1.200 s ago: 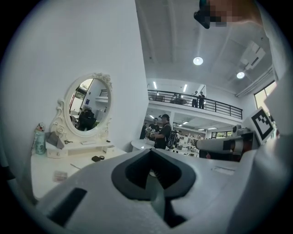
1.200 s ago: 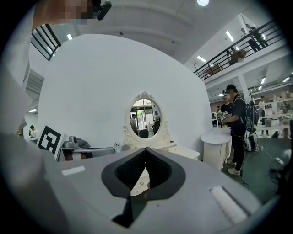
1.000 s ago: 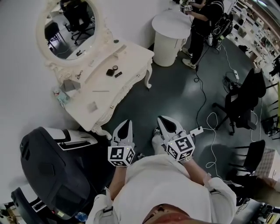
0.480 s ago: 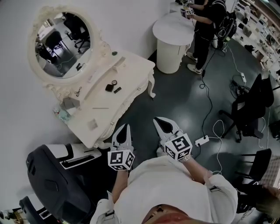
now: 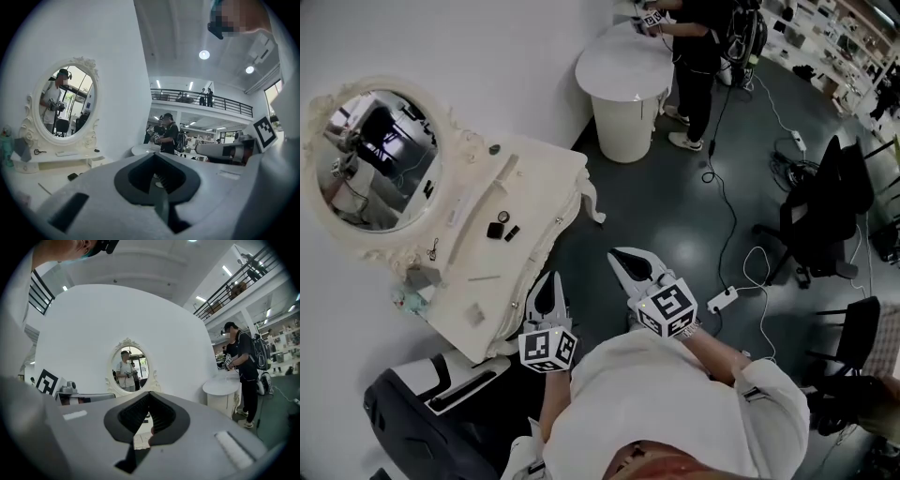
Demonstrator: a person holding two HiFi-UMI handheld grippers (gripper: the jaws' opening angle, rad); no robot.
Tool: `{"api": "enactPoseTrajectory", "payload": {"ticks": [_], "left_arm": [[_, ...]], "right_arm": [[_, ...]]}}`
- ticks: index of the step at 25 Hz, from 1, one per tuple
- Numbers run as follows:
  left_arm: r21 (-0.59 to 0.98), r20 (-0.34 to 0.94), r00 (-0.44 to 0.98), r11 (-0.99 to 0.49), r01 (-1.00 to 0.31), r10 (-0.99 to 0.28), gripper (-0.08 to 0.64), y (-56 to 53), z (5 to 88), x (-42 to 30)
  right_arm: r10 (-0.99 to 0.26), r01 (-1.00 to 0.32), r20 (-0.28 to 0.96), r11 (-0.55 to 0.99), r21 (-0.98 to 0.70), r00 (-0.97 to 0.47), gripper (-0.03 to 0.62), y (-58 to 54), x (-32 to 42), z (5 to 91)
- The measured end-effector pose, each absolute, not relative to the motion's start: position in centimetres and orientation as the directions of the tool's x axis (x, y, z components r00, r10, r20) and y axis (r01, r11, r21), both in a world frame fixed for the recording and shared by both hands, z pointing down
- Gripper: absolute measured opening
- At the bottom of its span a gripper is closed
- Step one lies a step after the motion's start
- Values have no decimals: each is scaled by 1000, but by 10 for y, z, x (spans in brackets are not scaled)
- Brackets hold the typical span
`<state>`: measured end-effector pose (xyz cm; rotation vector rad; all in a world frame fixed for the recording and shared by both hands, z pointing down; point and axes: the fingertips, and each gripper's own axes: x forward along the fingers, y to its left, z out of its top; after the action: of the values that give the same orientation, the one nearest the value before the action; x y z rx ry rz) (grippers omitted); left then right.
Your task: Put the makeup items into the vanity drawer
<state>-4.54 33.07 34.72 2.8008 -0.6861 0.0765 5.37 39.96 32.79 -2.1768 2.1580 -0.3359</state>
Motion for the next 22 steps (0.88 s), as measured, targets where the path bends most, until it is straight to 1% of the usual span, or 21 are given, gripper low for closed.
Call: {"api": "enactPoseTrajectory", "payload": {"ticks": [4,8,15,22], "left_arm": [[269,94,897,-857,-440,-431,5,329,344,-6],[241,88,912,-880,-410,-401,5,327,339,24],[244,91,927,-894,-376,-365,5,317,343,51],[268,105,948,-909,-319,-301,5,290,356,71]], "right_arm": [[-994,-982,105,-45,-185,26,8,401,95,327],[-994,-980,93,-73,-186,56,8,398,122,323],[-990,-977,122,-96,-188,74,8,392,136,331],[-977,-969,157,-172,-175,145,8,372,151,338]]}}
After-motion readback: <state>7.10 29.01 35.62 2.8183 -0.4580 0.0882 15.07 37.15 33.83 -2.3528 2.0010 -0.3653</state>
